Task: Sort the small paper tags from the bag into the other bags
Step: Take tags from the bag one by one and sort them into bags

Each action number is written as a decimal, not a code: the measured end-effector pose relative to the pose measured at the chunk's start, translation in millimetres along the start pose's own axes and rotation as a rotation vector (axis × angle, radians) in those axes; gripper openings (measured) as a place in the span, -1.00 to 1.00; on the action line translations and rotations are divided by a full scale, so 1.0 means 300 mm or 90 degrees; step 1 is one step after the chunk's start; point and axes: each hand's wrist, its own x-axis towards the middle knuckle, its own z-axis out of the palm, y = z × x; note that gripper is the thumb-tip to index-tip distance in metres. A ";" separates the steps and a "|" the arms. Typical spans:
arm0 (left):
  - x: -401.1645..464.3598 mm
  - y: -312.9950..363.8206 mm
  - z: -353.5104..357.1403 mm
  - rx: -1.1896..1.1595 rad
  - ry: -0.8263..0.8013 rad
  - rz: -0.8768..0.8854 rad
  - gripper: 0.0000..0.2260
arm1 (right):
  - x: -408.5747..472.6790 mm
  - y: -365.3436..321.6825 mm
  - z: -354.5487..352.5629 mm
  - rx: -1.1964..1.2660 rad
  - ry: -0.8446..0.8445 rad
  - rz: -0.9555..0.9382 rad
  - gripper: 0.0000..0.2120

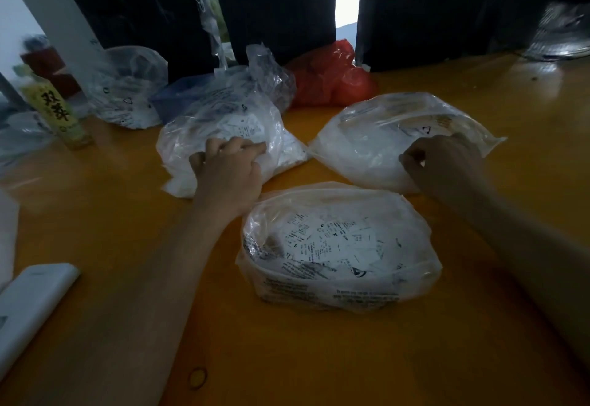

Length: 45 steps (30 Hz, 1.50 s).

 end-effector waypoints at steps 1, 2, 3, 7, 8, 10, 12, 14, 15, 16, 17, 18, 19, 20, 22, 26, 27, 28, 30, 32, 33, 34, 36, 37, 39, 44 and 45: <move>0.000 0.007 -0.004 -0.031 -0.007 0.015 -0.47 | 0.001 -0.001 0.002 -0.002 -0.005 0.007 -0.75; -0.003 0.013 -0.007 -0.068 -0.008 0.025 -0.44 | 0.004 0.000 0.006 -0.005 -0.018 0.014 -0.73; -0.007 0.017 -0.005 -0.104 -0.005 0.032 -0.43 | 0.005 0.000 0.010 -0.008 -0.038 0.018 -0.71; -0.002 0.002 0.012 -0.092 0.009 0.020 -0.45 | -0.003 -0.011 0.024 -0.050 -0.142 -0.009 -0.63; 0.003 -0.006 0.018 -0.041 0.003 0.008 -0.43 | -0.007 -0.014 0.026 -0.055 -0.144 -0.012 -0.66; 0.015 -0.023 0.028 0.032 -0.019 -0.003 -0.43 | -0.010 -0.020 0.025 -0.053 -0.119 -0.014 -0.73; 0.033 -0.034 0.031 0.044 -0.042 0.003 -0.43 | -0.011 -0.021 0.021 -0.047 -0.087 -0.011 -0.79; 0.057 -0.033 0.022 0.017 -0.075 0.005 -0.45 | -0.009 -0.021 0.016 -0.032 -0.064 -0.005 -0.82; 0.070 -0.028 0.012 -0.010 -0.091 -0.002 -0.44 | -0.008 -0.021 0.014 -0.017 -0.050 0.001 -0.84; 0.080 -0.021 -0.002 -0.042 -0.102 -0.014 -0.42 | -0.007 -0.021 0.011 0.001 -0.032 0.007 -0.86; 0.084 -0.013 -0.017 -0.070 -0.099 -0.027 -0.39 | -0.006 -0.021 0.008 0.017 -0.012 0.013 -0.87; 0.082 -0.005 -0.031 -0.089 -0.079 -0.036 -0.38 | -0.006 -0.020 0.005 0.030 0.009 0.017 -0.87; 0.075 0.001 -0.041 -0.107 -0.045 -0.041 -0.39 | -0.005 -0.018 0.003 0.039 0.026 0.019 -0.87; 0.062 0.007 -0.047 -0.128 -0.006 -0.045 -0.42 | -0.004 -0.014 0.003 0.041 0.037 0.019 -0.86; 0.038 0.012 -0.049 -0.153 0.046 -0.041 -0.45 | 0.001 -0.012 0.001 0.024 0.028 0.015 -0.81; 0.027 -0.011 -0.031 -0.100 0.105 -0.024 -0.47 | -0.005 -0.041 0.005 -0.038 -0.084 -0.052 -0.56; 0.033 -0.018 -0.028 -0.095 0.112 -0.020 -0.45 | -0.010 -0.051 0.009 -0.054 -0.114 -0.071 -0.55; 0.040 -0.023 -0.026 -0.093 0.102 -0.013 -0.43 | -0.014 -0.057 0.013 -0.061 -0.133 -0.080 -0.58; 0.061 -0.028 -0.017 -0.087 0.037 0.006 -0.41 | -0.018 -0.066 0.015 -0.046 -0.126 -0.076 -0.68; 0.084 -0.032 -0.006 -0.067 -0.027 0.015 -0.40 | -0.019 -0.069 0.011 -0.023 -0.085 -0.059 -0.77; 0.093 -0.034 -0.002 -0.057 -0.044 0.017 -0.40 | -0.018 -0.069 0.009 -0.010 -0.063 -0.048 -0.79; 0.100 -0.037 0.000 -0.047 -0.049 0.021 -0.40 | -0.016 -0.067 0.007 0.009 -0.042 -0.037 -0.81; 0.106 -0.038 0.005 -0.029 -0.045 0.028 -0.40 | -0.012 -0.059 0.005 0.062 -0.006 -0.019 -0.83; 0.109 -0.038 0.007 -0.027 -0.047 0.025 -0.39 | -0.011 -0.054 0.004 0.098 0.014 -0.016 -0.85; 0.119 -0.031 0.002 -0.031 -0.063 0.016 -0.39 | -0.011 -0.049 0.003 0.177 0.061 -0.014 -0.87; 0.131 -0.008 -0.015 -0.013 -0.083 -0.028 -0.46 | -0.021 -0.059 -0.012 0.320 0.151 0.037 -0.91; 0.131 -0.009 -0.015 -0.021 -0.078 -0.038 -0.50 | -0.023 -0.062 -0.016 0.349 0.157 0.046 -0.92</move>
